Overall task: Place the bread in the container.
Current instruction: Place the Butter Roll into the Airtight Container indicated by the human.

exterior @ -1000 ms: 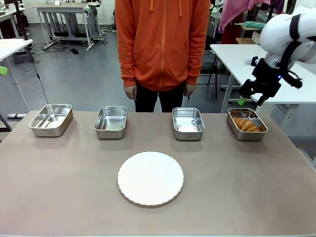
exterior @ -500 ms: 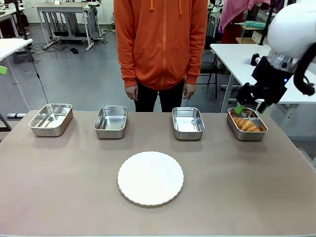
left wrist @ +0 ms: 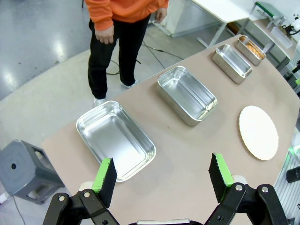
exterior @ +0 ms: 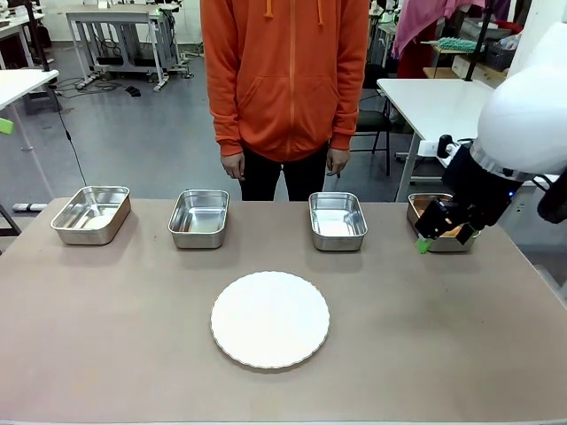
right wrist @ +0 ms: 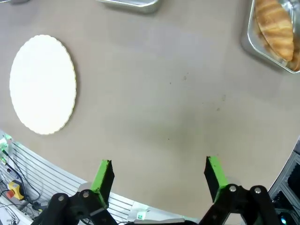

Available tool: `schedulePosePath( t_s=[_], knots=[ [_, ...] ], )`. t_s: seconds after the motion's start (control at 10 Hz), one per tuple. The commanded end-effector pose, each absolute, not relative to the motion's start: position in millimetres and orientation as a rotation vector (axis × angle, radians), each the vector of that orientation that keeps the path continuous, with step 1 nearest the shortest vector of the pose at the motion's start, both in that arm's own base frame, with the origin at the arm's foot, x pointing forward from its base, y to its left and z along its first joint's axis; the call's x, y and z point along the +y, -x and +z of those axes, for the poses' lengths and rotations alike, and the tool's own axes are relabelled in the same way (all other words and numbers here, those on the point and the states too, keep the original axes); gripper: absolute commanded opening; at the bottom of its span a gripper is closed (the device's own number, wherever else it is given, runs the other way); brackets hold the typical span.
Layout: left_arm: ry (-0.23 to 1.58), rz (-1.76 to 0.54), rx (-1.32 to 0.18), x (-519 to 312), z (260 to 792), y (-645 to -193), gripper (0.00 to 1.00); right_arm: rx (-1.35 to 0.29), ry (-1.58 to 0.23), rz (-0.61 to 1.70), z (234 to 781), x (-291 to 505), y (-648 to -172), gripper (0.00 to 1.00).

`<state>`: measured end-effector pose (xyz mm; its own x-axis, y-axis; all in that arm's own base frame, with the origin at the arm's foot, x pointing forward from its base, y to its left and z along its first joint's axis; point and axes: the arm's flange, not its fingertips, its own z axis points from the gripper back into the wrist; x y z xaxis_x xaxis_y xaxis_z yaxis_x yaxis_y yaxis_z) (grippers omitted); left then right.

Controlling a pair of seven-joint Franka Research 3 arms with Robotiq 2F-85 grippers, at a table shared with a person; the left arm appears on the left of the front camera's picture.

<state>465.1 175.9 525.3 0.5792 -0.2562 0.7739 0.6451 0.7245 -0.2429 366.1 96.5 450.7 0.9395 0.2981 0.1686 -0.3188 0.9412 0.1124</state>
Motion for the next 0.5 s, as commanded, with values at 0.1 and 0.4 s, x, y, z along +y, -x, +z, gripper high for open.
schedulePosePath(
  t_s=[0.1, 0.4],
  knots=[
    [0.552, -0.556, -0.795, 174.9, 525.9, -464.6, 1.0, -0.146, -0.139, 0.321, 453.8, 98.3, -366.8, 1.0],
    [0.552, -0.556, -0.795, 174.9, 525.9, -464.6, 1.0, -0.146, -0.139, 0.321, 453.8, 98.3, -366.8, 1.0]
  ],
)
